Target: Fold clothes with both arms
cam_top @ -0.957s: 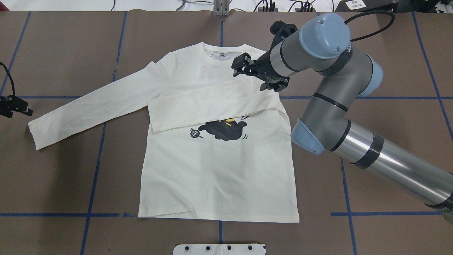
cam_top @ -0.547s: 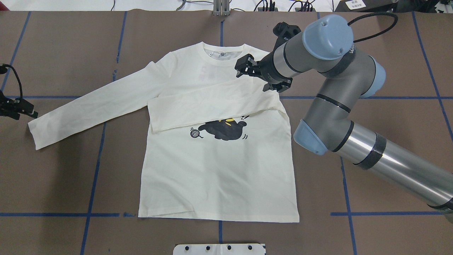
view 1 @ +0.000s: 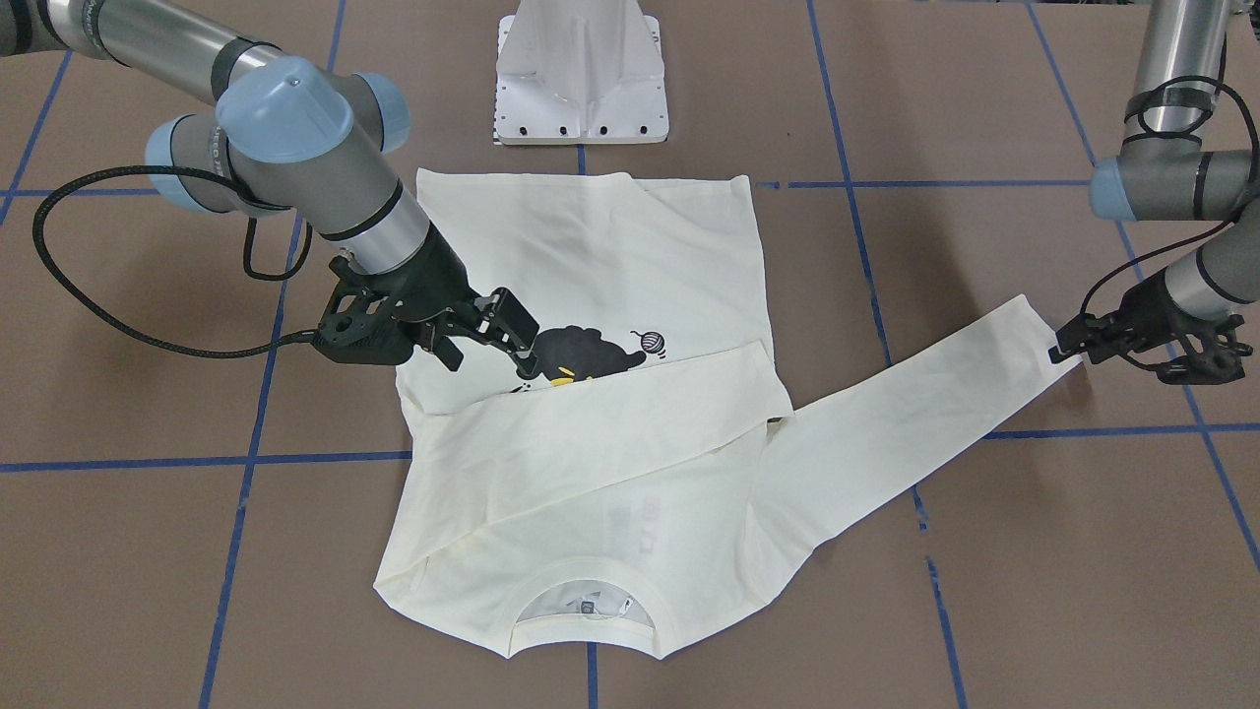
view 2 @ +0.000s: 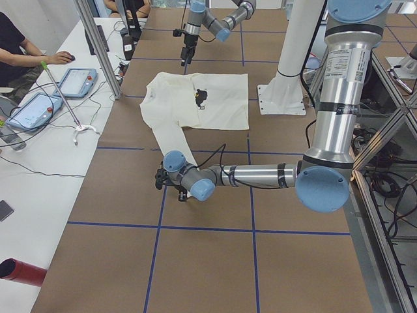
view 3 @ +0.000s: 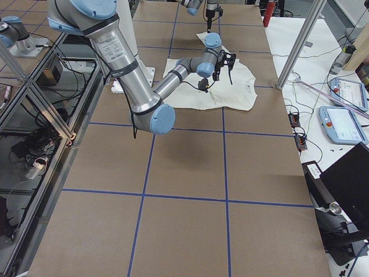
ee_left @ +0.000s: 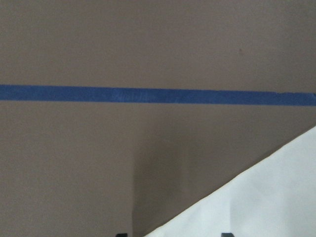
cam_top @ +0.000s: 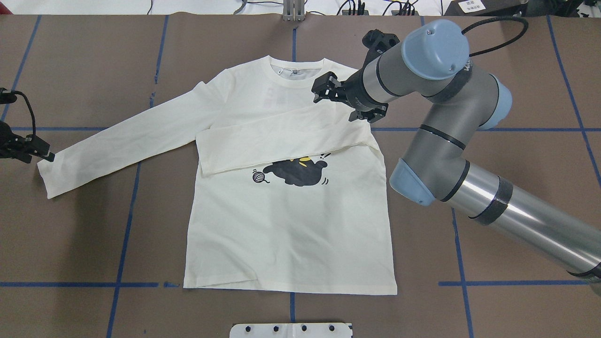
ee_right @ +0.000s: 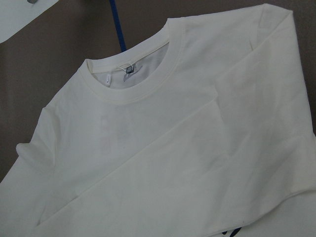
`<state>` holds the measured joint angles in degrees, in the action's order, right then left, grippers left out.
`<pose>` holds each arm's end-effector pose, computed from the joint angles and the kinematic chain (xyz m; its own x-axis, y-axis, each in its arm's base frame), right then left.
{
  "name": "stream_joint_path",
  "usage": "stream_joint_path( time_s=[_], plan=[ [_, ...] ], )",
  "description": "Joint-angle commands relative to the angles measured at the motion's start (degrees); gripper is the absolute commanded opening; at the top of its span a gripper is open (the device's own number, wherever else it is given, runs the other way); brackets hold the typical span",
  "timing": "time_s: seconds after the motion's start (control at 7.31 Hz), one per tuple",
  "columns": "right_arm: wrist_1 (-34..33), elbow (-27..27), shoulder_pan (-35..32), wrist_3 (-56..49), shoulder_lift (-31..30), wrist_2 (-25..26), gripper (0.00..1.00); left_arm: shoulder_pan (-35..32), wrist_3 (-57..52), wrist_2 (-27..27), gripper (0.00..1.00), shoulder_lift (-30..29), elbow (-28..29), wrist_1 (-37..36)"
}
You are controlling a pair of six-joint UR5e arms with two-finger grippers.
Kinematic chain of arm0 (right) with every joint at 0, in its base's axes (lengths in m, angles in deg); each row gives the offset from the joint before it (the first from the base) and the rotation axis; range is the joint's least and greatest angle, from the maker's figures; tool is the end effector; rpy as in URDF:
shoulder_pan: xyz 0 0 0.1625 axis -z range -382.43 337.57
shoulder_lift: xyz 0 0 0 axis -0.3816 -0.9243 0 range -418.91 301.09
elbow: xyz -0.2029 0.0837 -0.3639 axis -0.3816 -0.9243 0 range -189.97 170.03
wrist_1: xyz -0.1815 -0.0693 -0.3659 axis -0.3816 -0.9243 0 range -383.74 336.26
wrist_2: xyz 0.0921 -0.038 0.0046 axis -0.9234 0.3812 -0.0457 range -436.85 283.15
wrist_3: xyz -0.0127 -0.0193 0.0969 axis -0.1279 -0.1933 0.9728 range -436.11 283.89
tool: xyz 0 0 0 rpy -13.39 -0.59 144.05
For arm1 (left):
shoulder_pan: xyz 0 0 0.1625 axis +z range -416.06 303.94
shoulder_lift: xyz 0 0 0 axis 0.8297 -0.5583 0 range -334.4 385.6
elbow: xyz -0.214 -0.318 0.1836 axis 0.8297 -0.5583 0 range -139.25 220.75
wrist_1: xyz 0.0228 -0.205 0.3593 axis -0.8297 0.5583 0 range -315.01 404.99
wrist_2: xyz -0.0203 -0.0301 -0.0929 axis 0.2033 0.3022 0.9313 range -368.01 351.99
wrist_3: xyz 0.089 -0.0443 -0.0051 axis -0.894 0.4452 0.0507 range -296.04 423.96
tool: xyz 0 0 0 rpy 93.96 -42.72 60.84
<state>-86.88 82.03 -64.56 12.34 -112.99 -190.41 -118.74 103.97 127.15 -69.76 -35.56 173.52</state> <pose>-0.4444 -0.5280 0.2142 0.3252 0.2607 0.9090 -0.3380 0.9298 -0.1458 0.1964 -0.5168 0.6530 0.6095 -0.0031 -0.7928 -0.0062 0.9999 -0.0087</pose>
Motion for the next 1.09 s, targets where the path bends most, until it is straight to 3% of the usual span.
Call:
stream_joint_path(
  time_s=[0.0,0.68,0.82,0.96],
  plan=[
    [0.03,0.19,-0.05,-0.03,0.11,0.10,0.99,0.19,-0.11,-0.07,0.65,0.09,0.11,-0.12],
    [0.03,0.46,-0.05,-0.12,0.11,-0.08,0.99,0.28,-0.11,-0.15,0.62,0.09,0.64,-0.21],
    [0.03,0.55,-0.05,-0.03,0.11,-0.34,0.99,0.28,-0.11,-0.07,0.59,0.00,1.16,-0.12],
    [0.03,0.55,-0.05,-0.12,0.20,-0.26,0.99,0.28,0.15,-0.07,0.48,0.00,1.17,-0.12]
  ],
)
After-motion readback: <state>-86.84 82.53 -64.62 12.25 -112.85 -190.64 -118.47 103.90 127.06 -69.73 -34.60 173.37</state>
